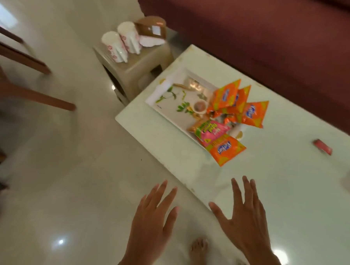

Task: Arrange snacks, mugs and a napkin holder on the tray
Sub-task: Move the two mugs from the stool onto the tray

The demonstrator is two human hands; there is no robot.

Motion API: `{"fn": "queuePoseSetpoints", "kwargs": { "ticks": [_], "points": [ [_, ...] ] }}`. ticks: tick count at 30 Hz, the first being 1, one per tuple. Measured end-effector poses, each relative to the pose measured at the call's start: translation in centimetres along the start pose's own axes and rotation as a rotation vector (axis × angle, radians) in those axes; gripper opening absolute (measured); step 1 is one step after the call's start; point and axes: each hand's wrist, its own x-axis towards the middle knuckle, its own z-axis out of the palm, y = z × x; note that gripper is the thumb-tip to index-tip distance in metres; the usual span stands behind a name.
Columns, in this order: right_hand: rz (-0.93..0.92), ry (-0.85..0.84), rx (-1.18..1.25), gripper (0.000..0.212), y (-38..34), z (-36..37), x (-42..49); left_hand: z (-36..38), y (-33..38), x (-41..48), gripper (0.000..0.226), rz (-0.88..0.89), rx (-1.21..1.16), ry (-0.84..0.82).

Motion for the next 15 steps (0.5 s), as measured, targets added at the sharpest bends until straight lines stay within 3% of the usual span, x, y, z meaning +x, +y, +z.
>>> {"fn": "queuePoseSetpoints", "kwargs": {
  "ticks": [5,15],
  "points": [
    [-0.124,-0.036,0.001,0.104,-5.5,0.5,3.9,-2.2,-3.1,1.8,0.047,-0.143,-0.105,0.177],
    [-0.163,-0.018,0.035,0.098,-14.2,2.3,12.9,-6.2,-9.5,12.1,0.051,-0.187,-0.182,0.14]
  ]
}}
